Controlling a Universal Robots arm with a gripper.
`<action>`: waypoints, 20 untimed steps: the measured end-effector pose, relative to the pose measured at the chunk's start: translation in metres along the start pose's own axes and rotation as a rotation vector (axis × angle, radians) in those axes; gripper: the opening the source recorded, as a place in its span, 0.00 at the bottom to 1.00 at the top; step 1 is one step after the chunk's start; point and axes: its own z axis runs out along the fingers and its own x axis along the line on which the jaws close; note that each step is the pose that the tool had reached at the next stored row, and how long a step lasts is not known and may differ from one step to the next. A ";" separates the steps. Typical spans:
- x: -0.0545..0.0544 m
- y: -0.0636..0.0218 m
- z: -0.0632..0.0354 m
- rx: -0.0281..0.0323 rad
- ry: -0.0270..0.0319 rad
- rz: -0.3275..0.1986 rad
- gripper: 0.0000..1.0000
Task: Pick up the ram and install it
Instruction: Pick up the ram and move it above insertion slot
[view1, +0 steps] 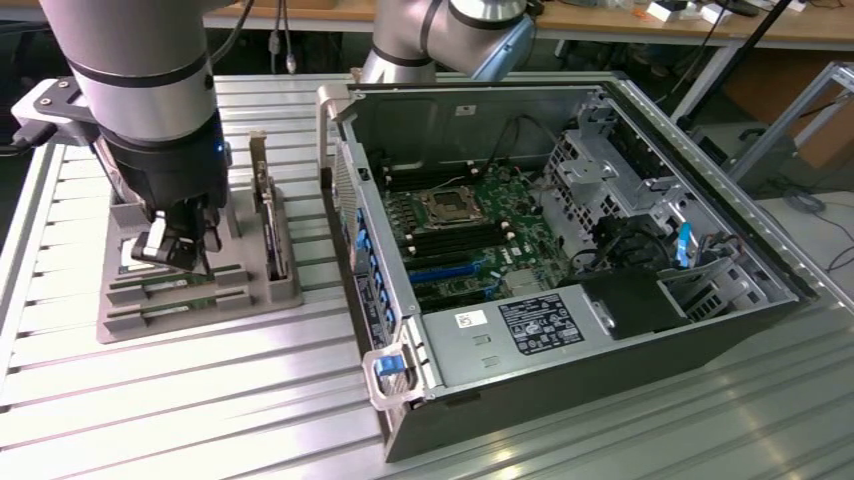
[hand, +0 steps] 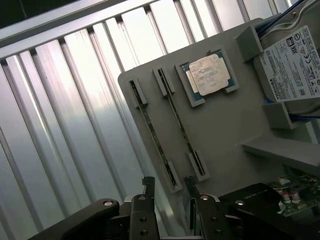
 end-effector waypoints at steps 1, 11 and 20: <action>0.000 -0.0001 0.0016 0.0000 0.0000 0.000 0.36; 0.001 -0.0011 0.0195 0.0000 0.0000 0.000 0.36; 0.002 -0.0012 0.0301 -0.0001 0.0001 0.000 0.36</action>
